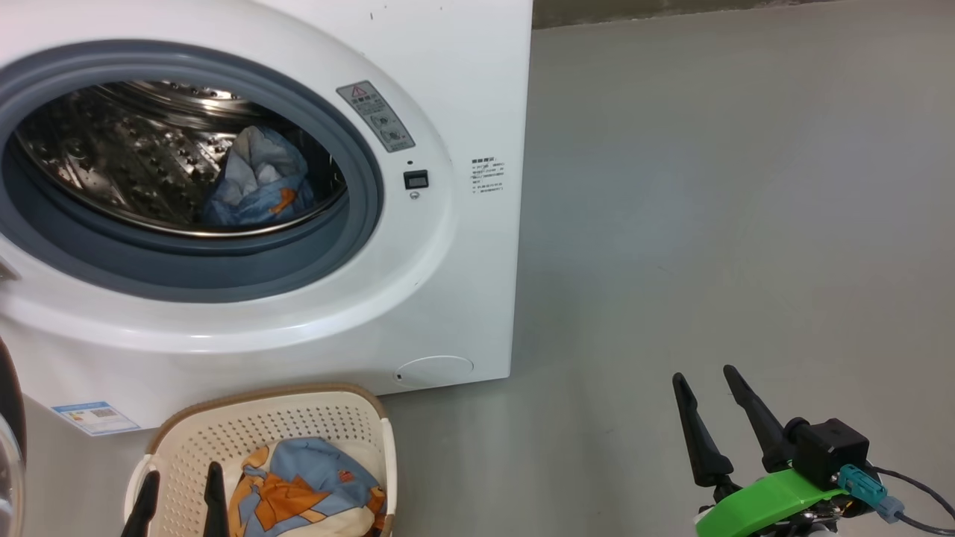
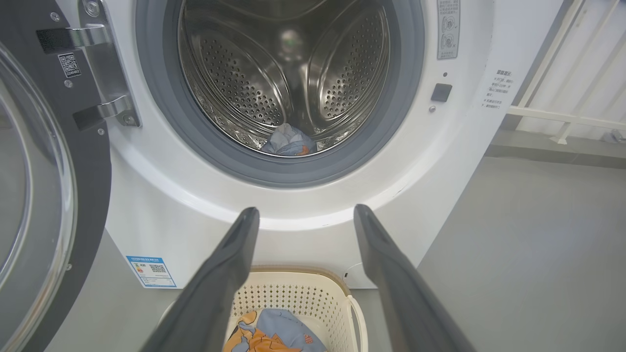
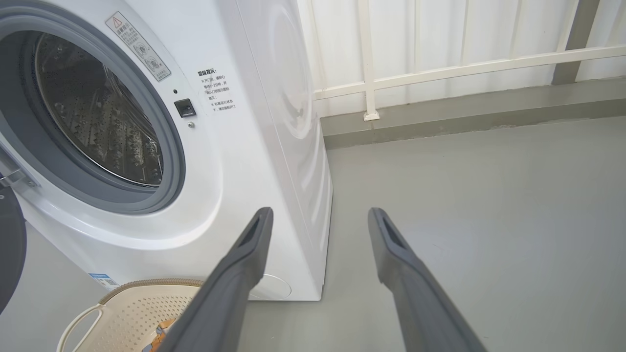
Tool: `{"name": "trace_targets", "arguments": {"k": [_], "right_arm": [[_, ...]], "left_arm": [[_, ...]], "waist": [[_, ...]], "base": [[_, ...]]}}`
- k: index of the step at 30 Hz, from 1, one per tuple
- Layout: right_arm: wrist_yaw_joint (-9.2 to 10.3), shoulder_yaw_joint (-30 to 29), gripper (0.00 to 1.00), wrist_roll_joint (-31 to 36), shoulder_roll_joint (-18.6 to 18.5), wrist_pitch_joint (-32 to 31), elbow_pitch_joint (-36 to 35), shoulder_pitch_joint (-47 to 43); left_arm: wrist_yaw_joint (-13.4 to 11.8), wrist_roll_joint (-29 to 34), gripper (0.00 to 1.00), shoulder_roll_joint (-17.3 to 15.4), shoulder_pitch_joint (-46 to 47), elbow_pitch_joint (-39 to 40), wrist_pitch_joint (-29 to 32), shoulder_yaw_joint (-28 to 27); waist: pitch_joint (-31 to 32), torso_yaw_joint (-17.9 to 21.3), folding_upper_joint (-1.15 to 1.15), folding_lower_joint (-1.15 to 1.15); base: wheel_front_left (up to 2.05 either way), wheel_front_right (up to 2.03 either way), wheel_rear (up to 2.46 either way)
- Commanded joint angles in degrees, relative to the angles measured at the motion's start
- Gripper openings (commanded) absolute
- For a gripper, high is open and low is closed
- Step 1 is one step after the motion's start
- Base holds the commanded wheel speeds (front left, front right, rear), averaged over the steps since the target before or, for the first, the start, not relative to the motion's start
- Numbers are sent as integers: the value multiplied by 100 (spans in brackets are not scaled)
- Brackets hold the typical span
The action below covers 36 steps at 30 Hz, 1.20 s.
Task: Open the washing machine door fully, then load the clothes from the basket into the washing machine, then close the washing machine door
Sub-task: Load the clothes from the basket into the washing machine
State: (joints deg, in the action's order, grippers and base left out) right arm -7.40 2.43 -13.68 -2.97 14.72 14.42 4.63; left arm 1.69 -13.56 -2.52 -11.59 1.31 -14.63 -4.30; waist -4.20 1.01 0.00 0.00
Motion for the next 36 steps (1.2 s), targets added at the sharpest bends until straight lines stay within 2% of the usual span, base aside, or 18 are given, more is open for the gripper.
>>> {"name": "trace_targets", "arguments": {"k": [1,19,28,36], "right_arm": [[-9,106,100,52,10,28,-162,38],[-9,139,100,45,10,28,-197,165],[-9,120,100,76,10,28,-295,338],[-9,140,100,81,10,28,-461,666]], "left_arm": [[-37,-45,100,-36,119,128,-37,-162],[107,-196,100,-36,314,-196,-37,-140],[302,-298,100,-36,911,-840,-37,-84],[480,-79,100,-36,1703,-1525,-37,-234]], "waist": [[-4,-8,0,0],[-449,68,0,0],[-1133,187,0,0],[-2148,388,0,0]], "base": [[0,0,0],[0,0,0],[0,0,0],[0,0,0]]}}
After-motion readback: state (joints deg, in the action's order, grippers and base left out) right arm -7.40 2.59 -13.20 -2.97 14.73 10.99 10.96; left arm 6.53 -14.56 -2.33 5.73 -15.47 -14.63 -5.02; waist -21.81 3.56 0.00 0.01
